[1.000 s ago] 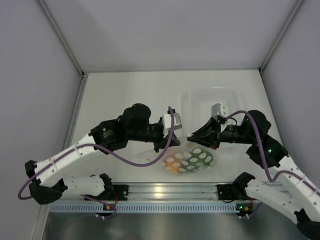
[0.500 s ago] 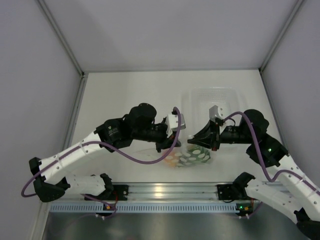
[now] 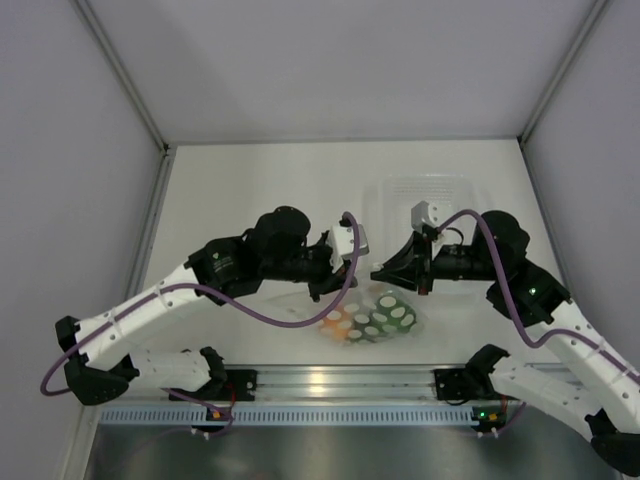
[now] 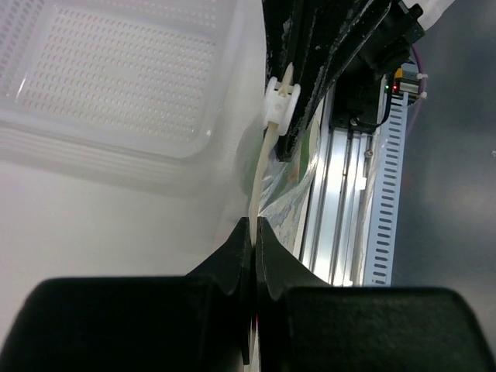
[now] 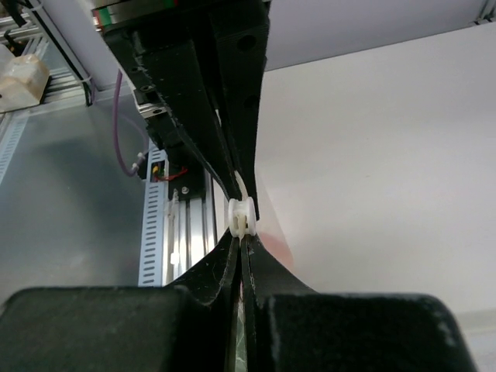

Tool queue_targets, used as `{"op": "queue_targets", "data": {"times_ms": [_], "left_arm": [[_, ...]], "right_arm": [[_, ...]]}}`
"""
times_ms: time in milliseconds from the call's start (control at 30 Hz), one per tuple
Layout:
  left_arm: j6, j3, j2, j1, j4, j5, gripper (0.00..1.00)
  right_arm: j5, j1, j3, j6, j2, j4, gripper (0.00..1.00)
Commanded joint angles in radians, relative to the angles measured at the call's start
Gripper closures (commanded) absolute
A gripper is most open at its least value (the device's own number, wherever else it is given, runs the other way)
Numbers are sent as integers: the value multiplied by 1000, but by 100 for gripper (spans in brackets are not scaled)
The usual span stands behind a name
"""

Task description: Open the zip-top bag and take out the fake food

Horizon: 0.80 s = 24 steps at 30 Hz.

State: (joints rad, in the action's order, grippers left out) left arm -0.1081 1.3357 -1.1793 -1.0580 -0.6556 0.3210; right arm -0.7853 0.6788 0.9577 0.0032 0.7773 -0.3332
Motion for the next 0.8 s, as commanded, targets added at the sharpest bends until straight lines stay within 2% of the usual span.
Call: {"op": "queue_targets", "data": {"times_ms": [0, 67, 167, 200, 267, 300, 333, 500, 567, 767], "left_arm": [[-30, 42, 58, 1, 43, -54, 100], [-38, 25, 84, 1, 40, -88, 99], [-31, -10, 130, 1, 40, -114, 90], [-30, -13, 142, 1, 40, -114, 81], [-30, -10, 164, 3, 40, -118, 71], [-30, -7, 168, 1, 40, -125, 55], [-30, 3, 170, 3, 42, -128, 49], [-38, 43, 133, 3, 63, -132, 48], [-45, 57, 110, 3, 76, -122, 50], [-76, 54, 115, 42, 128, 22, 55]], "right_arm": [[33, 25, 62, 58, 49, 52, 100], [63, 33, 70, 107, 56, 88, 100], [100, 39, 84, 167, 79, 137, 100], [98, 42, 104, 170, 89, 138, 100], [93, 60, 125, 159, 131, 126, 100], [98, 70, 136, 155, 157, 126, 100], [97, 77, 141, 150, 166, 125, 100], [87, 130, 130, 129, 186, 161, 100], [77, 136, 119, 115, 183, 168, 100], [37, 140, 87, 98, 166, 166, 100]]}}
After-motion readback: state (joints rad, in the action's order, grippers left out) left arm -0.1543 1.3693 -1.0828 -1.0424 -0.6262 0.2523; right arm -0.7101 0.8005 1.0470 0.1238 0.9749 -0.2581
